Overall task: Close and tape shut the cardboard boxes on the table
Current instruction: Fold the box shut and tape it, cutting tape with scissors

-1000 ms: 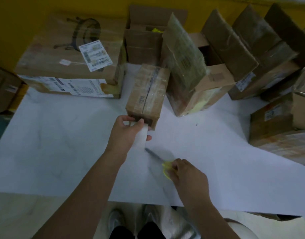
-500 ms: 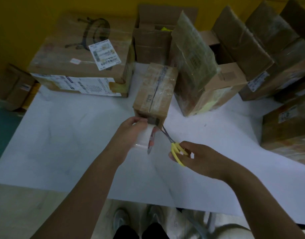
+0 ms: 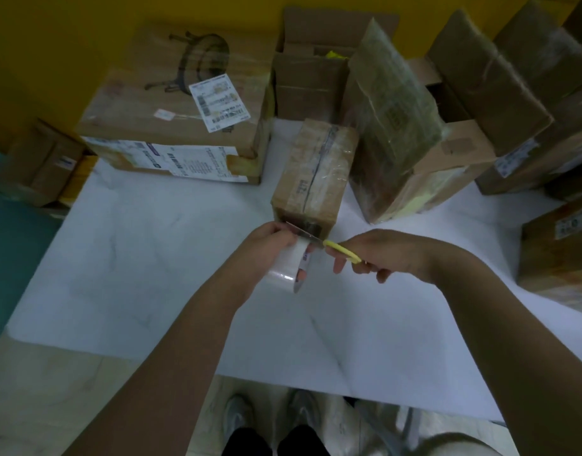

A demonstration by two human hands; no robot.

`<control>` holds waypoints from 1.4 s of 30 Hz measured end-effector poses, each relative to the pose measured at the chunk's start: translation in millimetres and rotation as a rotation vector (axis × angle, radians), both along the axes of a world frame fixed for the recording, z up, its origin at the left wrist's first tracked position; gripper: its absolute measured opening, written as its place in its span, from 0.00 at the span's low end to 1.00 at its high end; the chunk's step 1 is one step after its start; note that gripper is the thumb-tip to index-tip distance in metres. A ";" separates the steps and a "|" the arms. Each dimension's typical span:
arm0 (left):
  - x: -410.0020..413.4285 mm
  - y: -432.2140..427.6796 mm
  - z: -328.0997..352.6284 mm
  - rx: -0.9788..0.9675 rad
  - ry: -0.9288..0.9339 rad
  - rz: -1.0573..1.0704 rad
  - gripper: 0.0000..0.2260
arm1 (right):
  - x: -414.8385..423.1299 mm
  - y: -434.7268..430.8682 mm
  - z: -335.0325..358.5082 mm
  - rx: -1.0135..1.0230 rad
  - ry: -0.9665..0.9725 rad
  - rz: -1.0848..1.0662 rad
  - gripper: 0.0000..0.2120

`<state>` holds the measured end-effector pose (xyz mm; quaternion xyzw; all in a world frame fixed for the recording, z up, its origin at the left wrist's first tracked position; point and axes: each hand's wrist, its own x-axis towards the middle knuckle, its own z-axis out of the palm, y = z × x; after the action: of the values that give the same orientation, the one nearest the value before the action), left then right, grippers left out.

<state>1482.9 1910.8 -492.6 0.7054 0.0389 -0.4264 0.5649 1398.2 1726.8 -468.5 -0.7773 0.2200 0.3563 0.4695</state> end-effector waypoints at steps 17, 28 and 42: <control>13.9 8.5 6.3 -0.096 0.121 -0.124 0.04 | -7.3 -16.5 -6.1 -0.196 -0.252 0.119 0.10; -2.6 50.9 -4.4 -0.007 0.049 0.045 0.02 | -54.8 15.2 -53.2 -0.538 -0.141 0.218 0.07; -13.6 87.8 -0.1 0.071 -0.252 0.072 0.06 | -0.5 125.1 -26.1 -0.329 -0.611 -0.228 0.13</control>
<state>1469.3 1998.5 -492.7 0.7712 0.0080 -0.3120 0.5549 1397.7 1851.9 -494.5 -0.8836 0.2090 0.0127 0.4188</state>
